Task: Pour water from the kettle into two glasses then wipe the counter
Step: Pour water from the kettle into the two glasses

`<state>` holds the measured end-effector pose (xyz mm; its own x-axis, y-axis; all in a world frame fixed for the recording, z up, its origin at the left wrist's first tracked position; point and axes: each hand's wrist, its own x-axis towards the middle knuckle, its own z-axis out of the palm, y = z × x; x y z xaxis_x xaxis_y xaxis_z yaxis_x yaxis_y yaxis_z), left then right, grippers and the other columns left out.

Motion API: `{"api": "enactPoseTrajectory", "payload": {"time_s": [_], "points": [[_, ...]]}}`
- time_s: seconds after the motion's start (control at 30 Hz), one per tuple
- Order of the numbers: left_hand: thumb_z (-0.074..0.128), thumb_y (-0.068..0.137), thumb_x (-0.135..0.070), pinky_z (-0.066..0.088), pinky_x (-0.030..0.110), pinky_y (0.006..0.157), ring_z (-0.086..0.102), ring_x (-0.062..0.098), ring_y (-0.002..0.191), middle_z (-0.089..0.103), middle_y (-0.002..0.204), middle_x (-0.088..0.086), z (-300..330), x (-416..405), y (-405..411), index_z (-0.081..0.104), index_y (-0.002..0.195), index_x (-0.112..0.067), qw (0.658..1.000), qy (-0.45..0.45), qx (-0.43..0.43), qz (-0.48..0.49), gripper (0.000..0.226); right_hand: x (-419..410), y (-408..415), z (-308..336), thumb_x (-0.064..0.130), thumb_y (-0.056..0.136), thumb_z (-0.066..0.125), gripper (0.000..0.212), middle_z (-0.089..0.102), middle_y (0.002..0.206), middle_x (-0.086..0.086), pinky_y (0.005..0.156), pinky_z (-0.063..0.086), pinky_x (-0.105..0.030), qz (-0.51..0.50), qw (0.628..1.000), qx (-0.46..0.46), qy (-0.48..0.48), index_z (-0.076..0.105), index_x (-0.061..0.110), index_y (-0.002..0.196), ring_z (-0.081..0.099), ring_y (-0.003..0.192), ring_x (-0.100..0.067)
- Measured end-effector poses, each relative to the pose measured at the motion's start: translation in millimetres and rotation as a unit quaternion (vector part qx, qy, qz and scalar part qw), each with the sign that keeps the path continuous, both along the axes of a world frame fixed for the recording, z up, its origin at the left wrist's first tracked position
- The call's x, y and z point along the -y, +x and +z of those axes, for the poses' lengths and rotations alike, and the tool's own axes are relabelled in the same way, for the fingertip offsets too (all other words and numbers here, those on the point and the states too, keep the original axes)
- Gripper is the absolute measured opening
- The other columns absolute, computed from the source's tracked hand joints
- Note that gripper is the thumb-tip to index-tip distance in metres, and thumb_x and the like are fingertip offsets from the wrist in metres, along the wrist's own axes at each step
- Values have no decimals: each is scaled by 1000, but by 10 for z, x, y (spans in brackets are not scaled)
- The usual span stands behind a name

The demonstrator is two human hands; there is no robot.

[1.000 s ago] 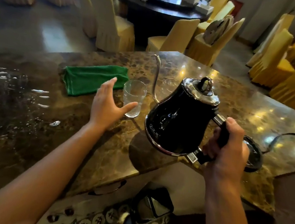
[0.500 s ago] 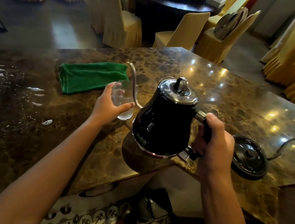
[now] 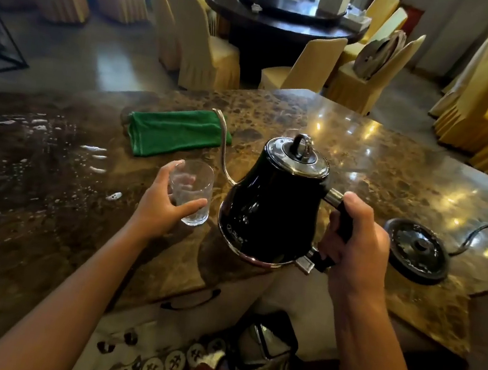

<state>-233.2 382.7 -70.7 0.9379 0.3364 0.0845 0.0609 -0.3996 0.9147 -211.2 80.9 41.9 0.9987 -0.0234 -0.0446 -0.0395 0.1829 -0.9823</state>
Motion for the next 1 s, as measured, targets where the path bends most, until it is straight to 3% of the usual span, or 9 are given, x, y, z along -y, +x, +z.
{"api": "enactPoseTrajectory", "payload": {"time_s": [0.17,0.3,0.4,0.5,0.6,0.8,0.93,1.0], "points": [[83,68,-63,53,46,106,65,6,118,63,131,-15,-41,-187,-153,41,144,-33,1000,-3,-21,-21,92,-115,-355,-21,42,90,63,47,32,48,1,46,24,-30,-4,1000,0,-16,54,2,68,26,43,-15],[85,72,-50,51,48,108,63,14,124,61,135,-4,-43,-184,-159,38,148,-23,999,-13,-18,-40,93,-139,-596,-43,34,101,61,45,36,50,5,47,27,-29,-41,999,-8,-25,51,11,64,29,44,-11],[84,71,-47,50,49,109,60,17,129,60,139,-2,-48,-196,-168,38,150,-20,999,-26,-17,-41,95,-122,-677,-65,34,101,61,42,39,53,3,48,27,-29,-60,998,-15,-32,54,6,70,30,45,-11],[86,64,-67,52,48,108,60,14,129,60,139,-5,-42,-198,-187,39,149,-24,999,-35,-18,-37,106,-95,-683,-75,41,94,66,51,37,61,-9,51,25,-32,-65,997,-6,-50,53,0,68,30,51,-16],[82,56,-79,51,49,109,60,13,130,60,139,-7,-48,-200,-184,39,148,-26,999,-41,-17,-30,115,-48,-649,-43,48,88,66,51,35,61,-8,52,23,-34,-48,997,6,-67,55,0,72,28,52,-18],[82,57,-78,52,48,108,61,13,128,60,137,-9,-64,-189,-163,38,148,-28,999,-36,-21,-32,113,68,-514,13,53,88,67,62,42,66,-14,57,31,-38,5,992,45,-121,50,-3,69,34,60,-29],[83,61,-74,51,48,109,61,15,129,59,139,-5,-32,-203,-147,38,148,-26,998,-27,-29,-41,108,67,-462,18,57,87,67,51,39,58,-3,56,29,-35,23,989,47,-139,53,17,60,30,56,-25],[84,67,-65,51,49,109,59,16,131,58,141,-2,-31,-199,-151,38,148,-23,998,-23,-31,-42,103,94,-443,1,59,86,68,53,40,57,-2,56,30,-34,36,989,50,-135,53,16,59,32,53,-23]]}}
